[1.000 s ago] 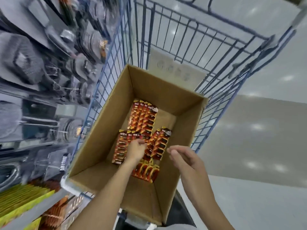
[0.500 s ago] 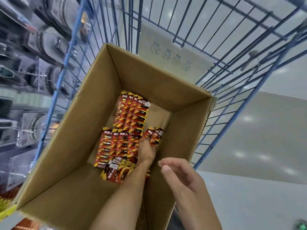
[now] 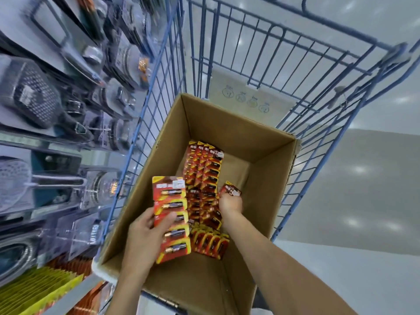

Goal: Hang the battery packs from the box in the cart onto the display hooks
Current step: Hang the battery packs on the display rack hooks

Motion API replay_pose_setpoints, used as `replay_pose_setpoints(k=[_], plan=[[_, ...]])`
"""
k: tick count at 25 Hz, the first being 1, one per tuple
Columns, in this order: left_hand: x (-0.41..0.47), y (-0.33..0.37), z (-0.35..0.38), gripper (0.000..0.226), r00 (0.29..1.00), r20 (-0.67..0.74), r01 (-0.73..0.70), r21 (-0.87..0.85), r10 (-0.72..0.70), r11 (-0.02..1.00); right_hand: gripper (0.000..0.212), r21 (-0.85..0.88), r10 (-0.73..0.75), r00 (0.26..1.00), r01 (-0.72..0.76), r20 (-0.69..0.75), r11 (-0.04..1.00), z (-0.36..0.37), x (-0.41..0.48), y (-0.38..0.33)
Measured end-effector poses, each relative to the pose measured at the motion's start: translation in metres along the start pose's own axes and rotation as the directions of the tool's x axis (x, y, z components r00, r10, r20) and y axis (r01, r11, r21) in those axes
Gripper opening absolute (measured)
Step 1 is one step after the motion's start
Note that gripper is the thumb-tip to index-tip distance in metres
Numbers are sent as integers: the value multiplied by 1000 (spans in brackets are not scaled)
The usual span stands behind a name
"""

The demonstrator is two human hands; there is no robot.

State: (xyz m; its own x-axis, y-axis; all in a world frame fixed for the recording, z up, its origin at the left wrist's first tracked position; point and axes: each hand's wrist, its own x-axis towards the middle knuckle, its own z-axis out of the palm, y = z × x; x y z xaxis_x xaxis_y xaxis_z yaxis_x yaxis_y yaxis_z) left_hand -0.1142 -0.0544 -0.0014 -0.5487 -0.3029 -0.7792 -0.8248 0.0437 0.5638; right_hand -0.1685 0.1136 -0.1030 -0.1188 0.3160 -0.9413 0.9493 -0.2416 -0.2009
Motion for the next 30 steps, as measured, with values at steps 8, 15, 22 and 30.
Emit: replay_pose_setpoints(k=[8, 15, 22, 30], plan=[[-16, -19, -38, 22, 992, -12, 123, -117, -126, 985, 97, -85, 173, 970, -189, -172, 978, 58, 219, 90], [-21, -23, -36, 26, 994, -18, 107, -178, -112, 978, 71, -2, 30, 960, -32, -277, 999, 62, 143, 66], [-63, 1, -51, 32, 996, 85, -8, -368, 42, 930, 44, 38, -270, 962, 271, -33, 962, 16, 31, 26], [-126, 8, -92, 35, 952, 142, -163, -518, 273, 839, 44, 243, -686, 618, 650, 384, 721, -82, -198, 40]])
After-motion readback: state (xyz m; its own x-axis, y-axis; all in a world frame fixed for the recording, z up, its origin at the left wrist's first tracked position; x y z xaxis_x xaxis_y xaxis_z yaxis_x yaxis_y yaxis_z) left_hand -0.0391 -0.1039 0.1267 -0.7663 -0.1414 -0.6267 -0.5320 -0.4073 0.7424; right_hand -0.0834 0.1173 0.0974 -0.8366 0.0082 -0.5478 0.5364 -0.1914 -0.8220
